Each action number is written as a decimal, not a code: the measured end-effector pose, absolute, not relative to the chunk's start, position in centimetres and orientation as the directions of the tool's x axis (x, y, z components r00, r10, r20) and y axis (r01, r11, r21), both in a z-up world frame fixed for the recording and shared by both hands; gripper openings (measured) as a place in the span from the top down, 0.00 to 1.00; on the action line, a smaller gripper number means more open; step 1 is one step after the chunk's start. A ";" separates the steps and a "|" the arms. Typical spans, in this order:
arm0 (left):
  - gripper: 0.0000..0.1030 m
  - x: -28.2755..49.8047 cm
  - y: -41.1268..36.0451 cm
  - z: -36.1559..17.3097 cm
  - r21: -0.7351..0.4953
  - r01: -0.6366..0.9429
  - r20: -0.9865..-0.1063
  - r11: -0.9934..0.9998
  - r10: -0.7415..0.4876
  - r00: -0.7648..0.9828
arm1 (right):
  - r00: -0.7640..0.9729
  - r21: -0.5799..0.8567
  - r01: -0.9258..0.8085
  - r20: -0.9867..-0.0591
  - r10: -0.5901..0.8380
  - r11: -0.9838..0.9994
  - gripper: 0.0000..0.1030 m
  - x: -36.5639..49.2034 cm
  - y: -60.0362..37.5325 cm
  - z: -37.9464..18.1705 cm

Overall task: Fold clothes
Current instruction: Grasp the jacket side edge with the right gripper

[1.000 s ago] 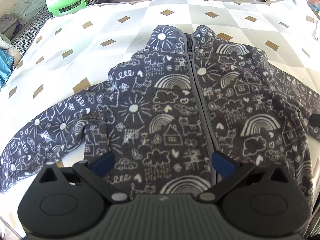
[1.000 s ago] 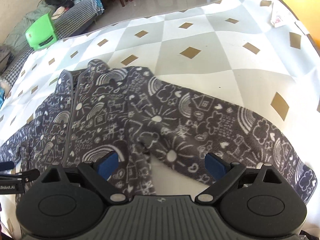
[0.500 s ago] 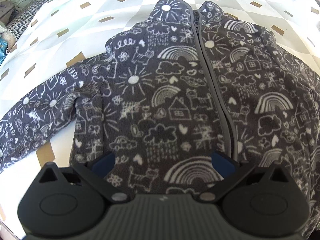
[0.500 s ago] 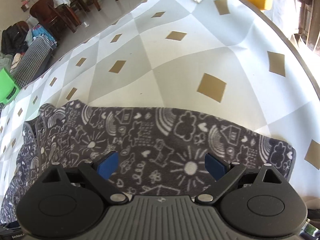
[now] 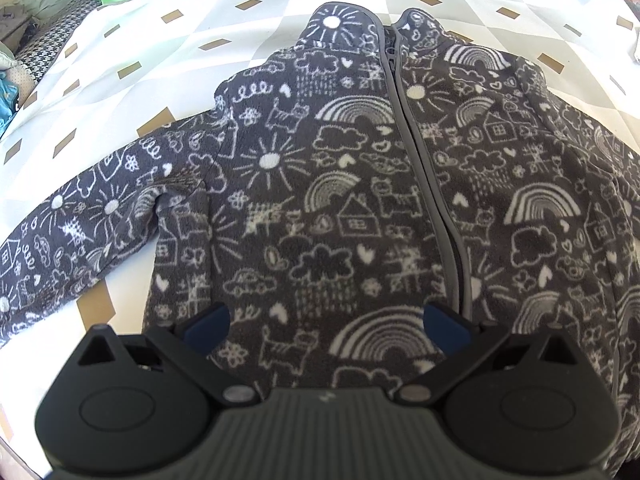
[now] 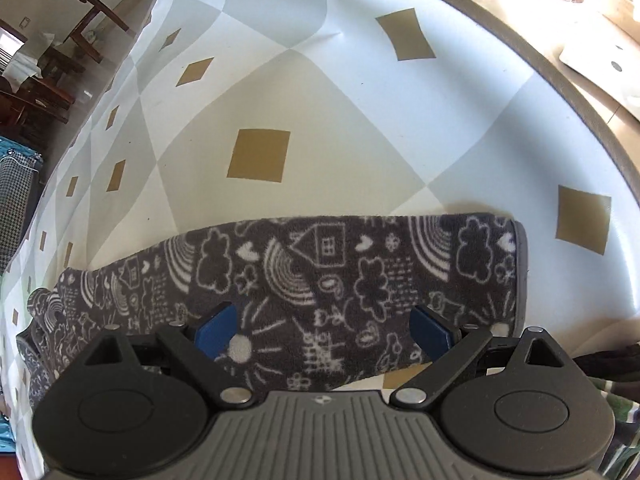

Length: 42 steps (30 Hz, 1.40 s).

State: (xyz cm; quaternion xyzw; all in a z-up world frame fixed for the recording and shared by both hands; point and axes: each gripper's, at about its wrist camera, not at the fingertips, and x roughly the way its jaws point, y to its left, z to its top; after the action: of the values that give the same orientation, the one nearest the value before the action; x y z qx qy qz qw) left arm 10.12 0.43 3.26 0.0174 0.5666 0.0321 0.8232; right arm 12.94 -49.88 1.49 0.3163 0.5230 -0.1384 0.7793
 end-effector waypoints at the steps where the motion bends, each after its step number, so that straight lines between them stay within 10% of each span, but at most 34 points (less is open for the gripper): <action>1: 0.00 10.1 0.5 3.3 0.066 -0.035 -0.931 0.997 0.074 0.357 | 0.418 0.358 0.543 -0.900 0.125 0.760 0.09 13.0 -49.6 1.3; 14: 0.00 9.9 1.7 3.2 0.067 -0.075 -0.930 0.995 0.089 0.356 | 0.452 0.405 0.575 -0.882 0.137 0.711 0.13 13.5 -47.2 -0.6; 33: 0.00 10.4 1.7 2.5 0.070 -0.075 -0.937 0.995 0.091 0.338 | 0.593 0.318 0.421 -0.805 0.008 0.850 0.77 15.6 -43.5 2.8; 42: 0.00 10.5 1.7 2.0 0.078 -0.072 -0.942 0.994 0.097 0.321 | 0.708 0.371 0.221 -0.697 0.114 0.902 0.79 16.8 -38.6 6.1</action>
State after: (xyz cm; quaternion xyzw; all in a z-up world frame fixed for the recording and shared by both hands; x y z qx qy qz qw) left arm 10.52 1.73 1.97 0.0108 0.5802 0.0522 0.8128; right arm 16.77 -38.60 6.07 0.2191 0.3812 -0.0298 0.8976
